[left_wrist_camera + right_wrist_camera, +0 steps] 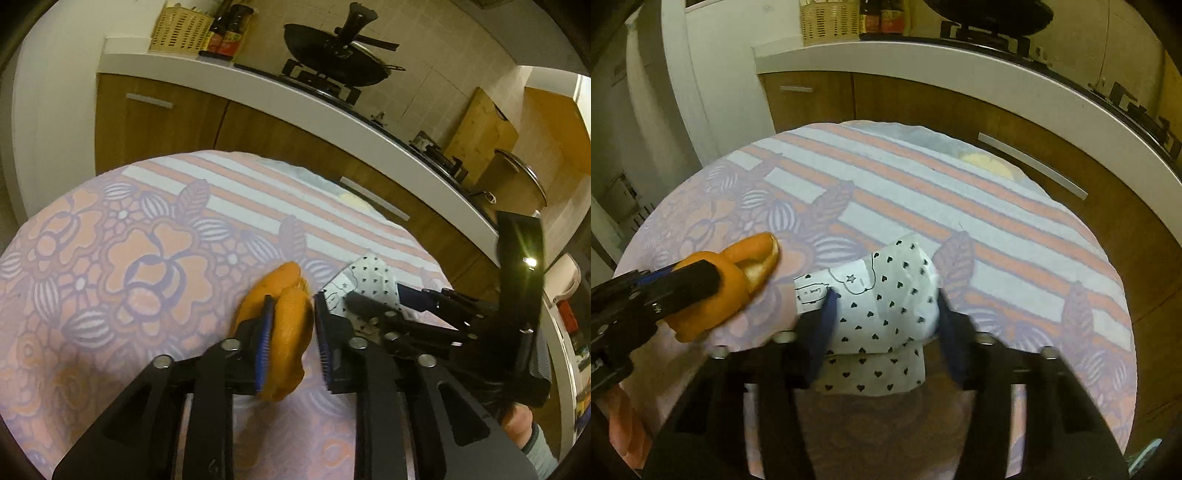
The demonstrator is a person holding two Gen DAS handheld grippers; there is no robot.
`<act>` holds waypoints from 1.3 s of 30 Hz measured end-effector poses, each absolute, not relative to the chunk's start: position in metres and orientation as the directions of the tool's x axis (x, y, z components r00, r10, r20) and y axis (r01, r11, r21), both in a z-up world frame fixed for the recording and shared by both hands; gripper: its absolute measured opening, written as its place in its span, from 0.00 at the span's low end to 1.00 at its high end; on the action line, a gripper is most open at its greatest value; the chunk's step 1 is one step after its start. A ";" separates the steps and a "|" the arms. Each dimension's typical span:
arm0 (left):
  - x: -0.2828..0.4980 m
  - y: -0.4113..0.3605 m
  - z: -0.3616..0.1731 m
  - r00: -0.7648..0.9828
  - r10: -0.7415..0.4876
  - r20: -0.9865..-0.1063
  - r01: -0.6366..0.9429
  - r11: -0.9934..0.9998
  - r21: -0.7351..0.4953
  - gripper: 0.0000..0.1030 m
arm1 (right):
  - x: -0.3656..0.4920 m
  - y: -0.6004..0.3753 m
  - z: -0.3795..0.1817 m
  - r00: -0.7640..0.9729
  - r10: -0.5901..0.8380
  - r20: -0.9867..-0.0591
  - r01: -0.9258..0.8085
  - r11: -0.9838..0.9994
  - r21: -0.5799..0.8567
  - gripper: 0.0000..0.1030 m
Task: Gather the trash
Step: 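Grasp the orange peel with left tool while right tool grasps white dotted paper, then carry both items over the blue basket and open both tools to drop them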
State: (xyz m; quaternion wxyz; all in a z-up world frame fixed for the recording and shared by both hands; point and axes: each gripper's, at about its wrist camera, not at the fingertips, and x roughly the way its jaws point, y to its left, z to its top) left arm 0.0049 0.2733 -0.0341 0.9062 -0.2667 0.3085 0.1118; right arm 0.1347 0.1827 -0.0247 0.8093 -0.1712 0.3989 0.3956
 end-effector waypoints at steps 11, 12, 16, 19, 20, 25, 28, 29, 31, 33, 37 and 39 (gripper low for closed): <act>0.014 0.272 -0.041 0.731 0.085 -0.678 -0.418 0.840 -0.346 0.34 | 0.133 0.156 -0.006 0.394 0.599 -0.698 -0.757 0.642 0.123 0.10; 0.016 0.271 -0.042 0.724 0.087 -0.684 -0.420 0.843 -0.337 0.28 | 0.132 0.151 -0.004 0.395 0.610 -0.687 -0.755 0.641 0.136 0.10; 0.022 0.259 -0.039 0.723 0.106 -0.683 -0.398 0.871 -0.286 0.13 | 0.129 0.127 0.010 0.430 0.626 -0.651 -0.729 0.666 0.158 0.10; 0.017 0.251 -0.032 0.770 0.029 -0.637 -0.323 0.880 -0.350 0.09 | 0.122 0.096 0.029 0.474 0.628 -0.617 -0.704 0.691 0.163 0.10; 0.016 0.247 -0.029 0.782 0.003 -0.623 -0.301 0.878 -0.373 0.08 | 0.120 0.087 0.034 0.487 0.626 -0.609 -0.698 0.698 0.159 0.10; 0.009 0.207 -0.002 0.834 -0.129 -0.537 -0.149 0.884 -0.443 0.08 | 0.104 0.033 0.058 0.567 0.599 -0.566 -0.651 0.746 0.137 0.10; 0.010 0.176 0.015 0.846 -0.200 -0.494 -0.057 0.888 -0.457 0.08 | 0.096 -0.012 0.069 0.619 0.571 -0.539 -0.605 0.784 0.136 0.10; 0.011 0.166 0.020 0.847 -0.220 -0.484 -0.031 0.889 -0.458 0.08 | 0.094 -0.024 0.072 0.633 0.561 -0.534 -0.591 0.795 0.136 0.10; 0.014 0.144 0.028 0.844 -0.256 -0.471 0.018 0.892 -0.452 0.08 | 0.090 -0.050 0.076 0.663 0.535 -0.523 -0.558 0.820 0.132 0.10; 0.020 0.115 0.036 0.836 -0.298 -0.461 0.074 0.893 -0.443 0.08 | 0.086 -0.082 0.079 0.697 0.503 -0.511 -0.515 0.847 0.132 0.10; 0.040 0.056 0.045 0.800 -0.391 -0.455 0.188 0.884 -0.429 0.08 | 0.081 -0.147 0.078 0.755 0.419 -0.504 -0.412 0.902 0.133 0.10; 0.048 0.032 0.046 0.781 -0.426 -0.456 0.231 0.876 -0.423 0.08 | 0.080 -0.177 0.075 0.775 0.375 -0.509 -0.358 0.924 0.135 0.10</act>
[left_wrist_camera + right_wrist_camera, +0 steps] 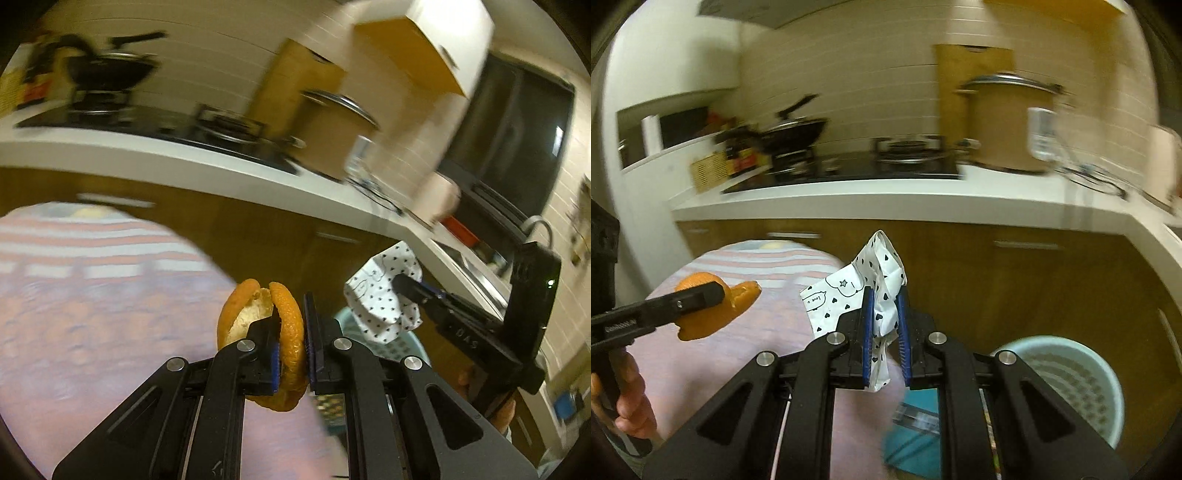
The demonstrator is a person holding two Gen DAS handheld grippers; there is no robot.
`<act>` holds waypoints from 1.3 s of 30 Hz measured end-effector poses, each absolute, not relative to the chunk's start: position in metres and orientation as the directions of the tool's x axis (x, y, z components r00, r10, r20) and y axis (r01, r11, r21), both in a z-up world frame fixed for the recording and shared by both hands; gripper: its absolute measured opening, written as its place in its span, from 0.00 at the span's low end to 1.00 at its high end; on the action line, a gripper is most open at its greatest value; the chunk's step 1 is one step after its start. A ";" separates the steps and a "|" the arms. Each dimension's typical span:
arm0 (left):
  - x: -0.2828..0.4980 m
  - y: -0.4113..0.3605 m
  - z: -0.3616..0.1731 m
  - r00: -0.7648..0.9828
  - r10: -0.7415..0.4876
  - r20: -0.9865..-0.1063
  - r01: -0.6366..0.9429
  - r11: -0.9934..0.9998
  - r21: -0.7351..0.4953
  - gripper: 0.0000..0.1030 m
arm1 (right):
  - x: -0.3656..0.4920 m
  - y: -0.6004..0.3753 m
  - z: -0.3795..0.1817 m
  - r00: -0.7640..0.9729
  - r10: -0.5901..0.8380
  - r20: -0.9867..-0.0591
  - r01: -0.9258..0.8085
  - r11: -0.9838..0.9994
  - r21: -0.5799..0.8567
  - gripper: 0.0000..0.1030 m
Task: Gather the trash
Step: 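Carry both items over the blue basket and open both tools to drop them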
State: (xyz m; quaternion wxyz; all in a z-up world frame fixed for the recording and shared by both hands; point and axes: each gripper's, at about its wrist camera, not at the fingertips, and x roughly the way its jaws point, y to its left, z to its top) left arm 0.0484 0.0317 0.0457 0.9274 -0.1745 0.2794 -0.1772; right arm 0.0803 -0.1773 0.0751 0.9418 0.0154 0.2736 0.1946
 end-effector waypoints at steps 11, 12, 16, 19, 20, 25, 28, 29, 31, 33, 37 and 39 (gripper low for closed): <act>0.100 -0.124 0.026 0.620 -0.583 -0.525 0.447 0.813 -0.374 0.08 | 0.090 -0.310 0.024 0.757 0.131 -0.640 -0.054 0.989 0.140 0.10; 0.104 -0.138 0.020 0.599 -0.593 -0.538 0.459 0.805 -0.376 0.08 | 0.091 -0.317 0.018 0.744 0.118 -0.658 -0.034 0.990 0.139 0.10; 0.119 -0.179 -0.002 0.537 -0.613 -0.580 0.490 0.786 -0.377 0.08 | 0.098 -0.341 -0.013 0.672 0.081 -0.736 0.027 0.991 0.133 0.12; 0.129 -0.200 -0.016 0.500 -0.617 -0.608 0.501 0.779 -0.379 0.09 | 0.102 -0.356 -0.034 0.619 0.066 -0.783 0.059 0.990 0.131 0.13; 0.133 -0.208 -0.023 0.481 -0.616 -0.624 0.502 0.777 -0.381 0.09 | 0.102 -0.357 -0.038 0.608 0.060 -0.791 0.067 0.990 0.127 0.13; 0.147 -0.223 -0.051 0.411 -0.580 -0.703 0.472 0.795 -0.380 0.49 | 0.104 -0.370 -0.060 0.534 0.079 -0.842 0.089 0.985 0.149 0.44; 0.145 -0.221 -0.061 0.399 -0.561 -0.726 0.464 0.806 -0.368 0.50 | 0.099 -0.376 -0.065 0.537 0.064 -0.841 0.104 0.985 0.141 0.53; 0.146 -0.217 -0.063 0.400 -0.551 -0.732 0.454 0.813 -0.364 0.50 | 0.098 -0.377 -0.065 0.536 0.065 -0.842 0.104 0.984 0.143 0.53; 0.145 -0.208 -0.064 0.408 -0.548 -0.730 0.439 0.819 -0.369 0.51 | 0.096 -0.378 -0.063 0.542 0.069 -0.838 0.109 0.982 0.152 0.53; 0.146 -0.200 -0.061 0.398 -0.563 -0.725 0.434 0.811 -0.391 0.51 | 0.095 -0.378 -0.058 0.553 0.070 -0.830 0.108 0.982 0.155 0.53; 0.149 -0.198 -0.056 0.347 -0.629 -0.695 0.459 0.761 -0.459 0.53 | 0.096 -0.374 -0.043 0.583 0.064 -0.810 0.106 0.982 0.153 0.53; 0.153 -0.201 -0.054 0.327 -0.671 -0.665 0.477 0.725 -0.497 0.53 | 0.095 -0.375 -0.037 0.595 0.058 -0.801 0.121 0.980 0.160 0.53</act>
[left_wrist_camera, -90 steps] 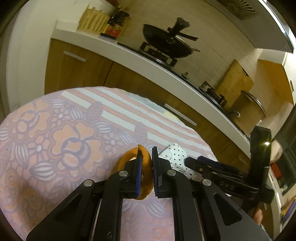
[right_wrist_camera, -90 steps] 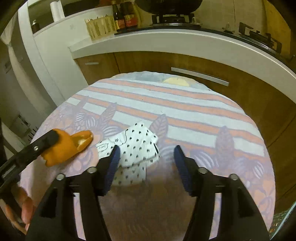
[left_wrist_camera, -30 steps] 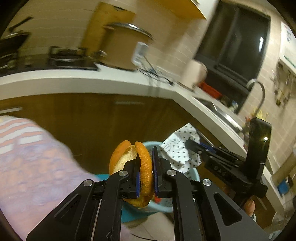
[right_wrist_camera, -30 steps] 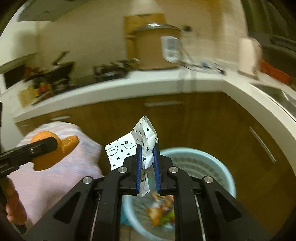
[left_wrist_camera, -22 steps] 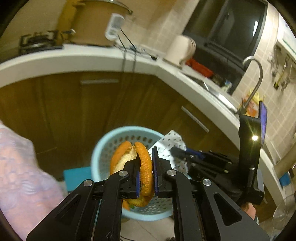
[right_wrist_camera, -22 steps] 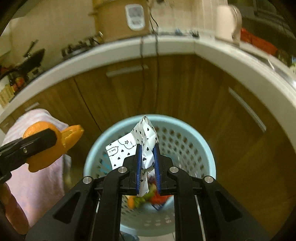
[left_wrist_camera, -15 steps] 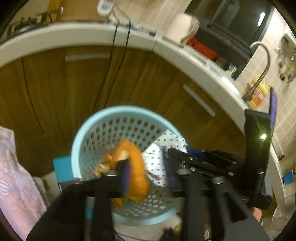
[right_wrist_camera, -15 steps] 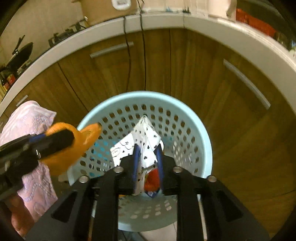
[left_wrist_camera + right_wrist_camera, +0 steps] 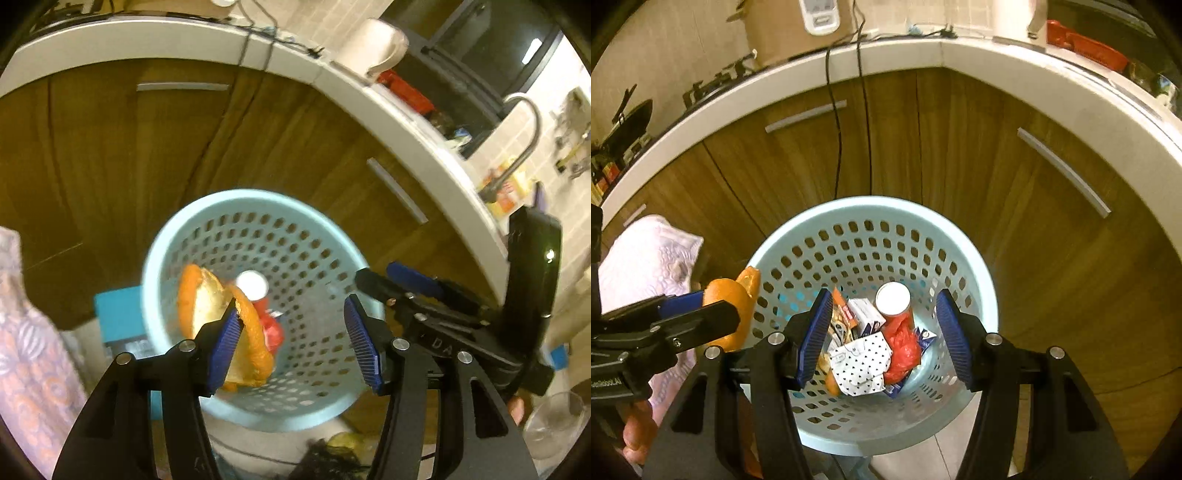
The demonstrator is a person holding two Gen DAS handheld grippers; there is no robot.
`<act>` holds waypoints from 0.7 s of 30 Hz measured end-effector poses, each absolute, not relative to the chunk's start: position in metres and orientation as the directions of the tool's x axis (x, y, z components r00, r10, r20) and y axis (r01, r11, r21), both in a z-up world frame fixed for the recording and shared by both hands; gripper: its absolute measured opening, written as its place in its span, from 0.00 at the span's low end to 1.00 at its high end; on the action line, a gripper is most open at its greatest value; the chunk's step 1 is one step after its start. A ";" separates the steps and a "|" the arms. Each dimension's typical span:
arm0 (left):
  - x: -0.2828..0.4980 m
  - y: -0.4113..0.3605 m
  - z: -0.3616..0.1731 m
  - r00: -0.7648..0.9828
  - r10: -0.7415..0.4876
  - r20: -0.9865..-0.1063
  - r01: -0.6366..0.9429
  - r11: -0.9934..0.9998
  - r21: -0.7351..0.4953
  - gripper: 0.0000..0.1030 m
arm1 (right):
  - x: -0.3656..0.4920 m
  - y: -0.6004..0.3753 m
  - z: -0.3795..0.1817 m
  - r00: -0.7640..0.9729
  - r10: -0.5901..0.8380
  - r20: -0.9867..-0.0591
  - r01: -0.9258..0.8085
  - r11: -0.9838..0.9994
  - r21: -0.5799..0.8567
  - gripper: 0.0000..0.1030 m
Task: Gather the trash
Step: 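Carry both items over the blue basket and open both tools to drop them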
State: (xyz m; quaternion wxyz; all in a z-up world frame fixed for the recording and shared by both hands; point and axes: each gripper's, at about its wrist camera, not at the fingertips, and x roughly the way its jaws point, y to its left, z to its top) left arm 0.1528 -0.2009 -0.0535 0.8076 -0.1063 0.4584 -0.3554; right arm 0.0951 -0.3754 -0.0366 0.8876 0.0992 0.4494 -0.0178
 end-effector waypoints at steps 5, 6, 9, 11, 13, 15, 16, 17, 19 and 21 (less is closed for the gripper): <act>0.158 -0.213 -0.083 0.165 -0.614 -0.772 0.439 0.747 -0.500 0.61 | 0.091 -0.385 -0.029 0.606 0.055 -0.794 0.144 0.973 0.178 0.53; 0.158 -0.212 -0.085 0.162 -0.609 -0.776 0.430 0.752 -0.500 0.61 | 0.090 -0.387 -0.028 0.607 0.055 -0.793 0.146 0.973 0.180 0.53; 0.153 -0.208 -0.084 0.154 -0.599 -0.786 0.432 0.756 -0.492 0.61 | 0.087 -0.389 -0.026 0.615 0.059 -0.786 0.147 0.971 0.187 0.53; 0.148 -0.200 -0.077 0.181 -0.591 -0.786 0.437 0.764 -0.474 0.61 | 0.085 -0.387 -0.022 0.622 0.063 -0.780 0.139 0.972 0.190 0.53; 0.140 -0.188 -0.064 0.244 -0.582 -0.776 0.439 0.779 -0.447 0.61 | 0.083 -0.383 -0.018 0.633 0.074 -0.771 0.127 0.972 0.198 0.53; 0.135 -0.176 -0.048 0.306 -0.582 -0.754 0.441 0.788 -0.430 0.61 | 0.079 -0.374 -0.009 0.652 0.096 -0.752 0.101 0.972 0.212 0.53; 0.127 -0.165 -0.037 0.357 -0.580 -0.732 0.437 0.796 -0.418 0.61 | 0.077 -0.369 -0.004 0.662 0.105 -0.742 0.088 0.972 0.216 0.53; 0.123 -0.158 -0.029 0.389 -0.579 -0.716 0.436 0.801 -0.411 0.61 | 0.075 -0.361 0.004 0.677 0.115 -0.727 0.068 0.974 0.218 0.53; 0.111 -0.141 -0.009 0.477 -0.551 -0.685 0.420 0.828 -0.373 0.62 | 0.071 -0.348 0.016 0.703 0.130 -0.699 0.037 0.975 0.218 0.53; 0.092 -0.117 0.013 0.595 -0.488 -0.639 0.381 0.871 -0.311 0.67 | 0.066 -0.330 0.032 0.733 0.157 -0.662 -0.006 0.974 0.225 0.54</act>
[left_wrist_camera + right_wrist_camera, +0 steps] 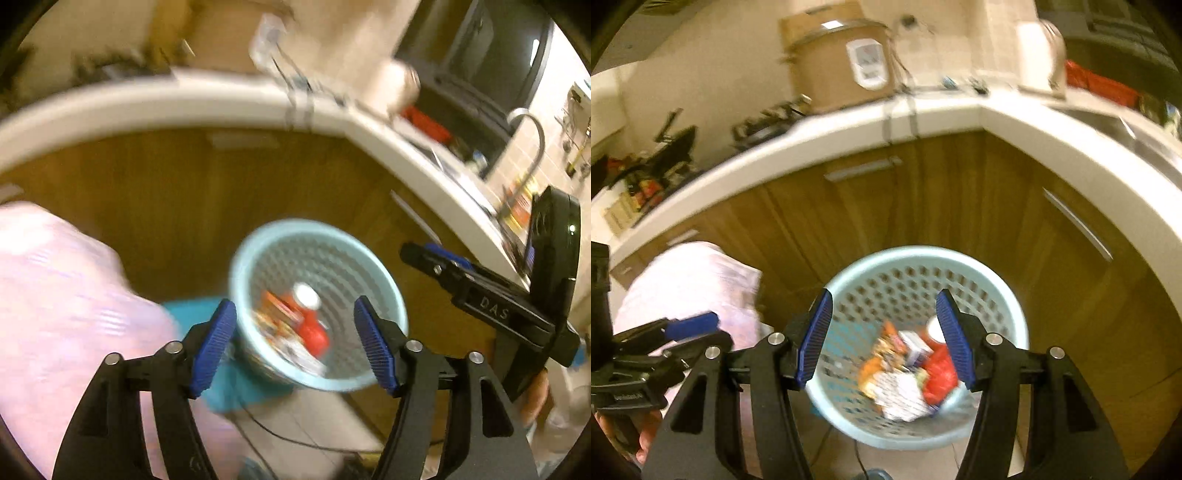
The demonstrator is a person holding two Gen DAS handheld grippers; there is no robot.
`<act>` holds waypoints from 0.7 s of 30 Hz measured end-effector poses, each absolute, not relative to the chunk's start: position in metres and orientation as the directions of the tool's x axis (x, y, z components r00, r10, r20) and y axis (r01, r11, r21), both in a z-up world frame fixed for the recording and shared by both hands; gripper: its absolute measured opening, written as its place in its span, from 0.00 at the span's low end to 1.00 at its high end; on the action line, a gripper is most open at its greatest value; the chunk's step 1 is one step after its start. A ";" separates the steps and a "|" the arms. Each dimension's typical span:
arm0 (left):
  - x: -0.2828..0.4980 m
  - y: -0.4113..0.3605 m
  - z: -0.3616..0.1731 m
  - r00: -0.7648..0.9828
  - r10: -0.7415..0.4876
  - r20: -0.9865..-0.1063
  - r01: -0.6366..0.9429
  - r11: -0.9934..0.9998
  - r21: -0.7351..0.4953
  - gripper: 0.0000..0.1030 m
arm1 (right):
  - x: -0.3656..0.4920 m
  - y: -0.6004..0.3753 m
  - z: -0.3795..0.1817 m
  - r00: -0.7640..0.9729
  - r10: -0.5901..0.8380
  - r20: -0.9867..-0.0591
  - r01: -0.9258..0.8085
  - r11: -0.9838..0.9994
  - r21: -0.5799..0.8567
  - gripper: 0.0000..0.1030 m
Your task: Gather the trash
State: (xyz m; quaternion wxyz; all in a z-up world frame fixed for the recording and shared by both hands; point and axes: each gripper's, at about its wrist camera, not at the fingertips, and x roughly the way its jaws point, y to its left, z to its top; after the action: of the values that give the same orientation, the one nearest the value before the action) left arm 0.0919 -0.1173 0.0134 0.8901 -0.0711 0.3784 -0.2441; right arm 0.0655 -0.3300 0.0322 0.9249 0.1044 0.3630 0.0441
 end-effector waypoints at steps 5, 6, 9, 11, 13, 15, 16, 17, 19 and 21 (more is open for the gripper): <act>0.041 -0.060 0.052 0.834 -0.242 -0.495 0.194 0.970 -0.148 0.82 | 0.051 -0.280 0.066 0.796 0.194 -0.573 -0.087 0.974 0.209 0.58; 0.036 -0.053 0.054 0.855 -0.202 -0.478 0.159 0.979 -0.128 0.83 | 0.049 -0.270 0.071 0.808 0.187 -0.558 -0.092 0.977 0.195 0.60; 0.021 -0.033 0.057 0.908 -0.062 -0.415 0.037 0.997 -0.067 0.85 | 0.039 -0.245 0.083 0.852 0.144 -0.503 -0.079 0.986 0.149 0.65; 0.015 -0.023 0.054 0.920 -0.032 -0.389 0.004 0.997 -0.073 0.85 | 0.031 -0.235 0.086 0.873 0.123 -0.471 -0.065 0.988 0.137 0.68; 0.014 -0.019 0.050 0.923 -0.041 -0.383 0.012 0.997 -0.077 0.85 | 0.027 -0.231 0.087 0.882 0.107 -0.459 -0.050 0.990 0.135 0.70; 0.013 -0.020 0.044 0.922 -0.072 -0.381 0.042 0.995 -0.086 0.85 | 0.023 -0.229 0.084 0.887 0.071 -0.455 -0.019 0.993 0.118 0.71; 0.014 -0.022 0.042 0.921 -0.086 -0.380 0.057 0.995 -0.088 0.85 | 0.021 -0.228 0.082 0.890 0.045 -0.454 -0.001 0.995 0.098 0.71; 0.014 -0.024 0.040 0.922 -0.098 -0.374 0.071 0.994 -0.086 0.85 | 0.020 -0.228 0.079 0.890 0.030 -0.455 0.009 0.996 0.084 0.71; 0.011 -0.028 0.035 0.925 -0.105 -0.365 0.082 0.993 -0.079 0.85 | 0.017 -0.229 0.075 0.888 0.009 -0.460 0.025 0.997 0.068 0.71; 0.009 -0.032 0.030 0.926 -0.108 -0.361 0.086 0.993 -0.076 0.85 | 0.016 -0.231 0.070 0.885 0.002 -0.466 0.037 0.997 0.075 0.71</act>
State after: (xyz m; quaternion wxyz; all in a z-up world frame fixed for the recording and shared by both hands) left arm 0.0094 -0.0324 0.0297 0.9810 -0.0294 0.1853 -0.0494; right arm 0.0164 -0.2310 0.0704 0.9699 0.0408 0.2399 -0.0088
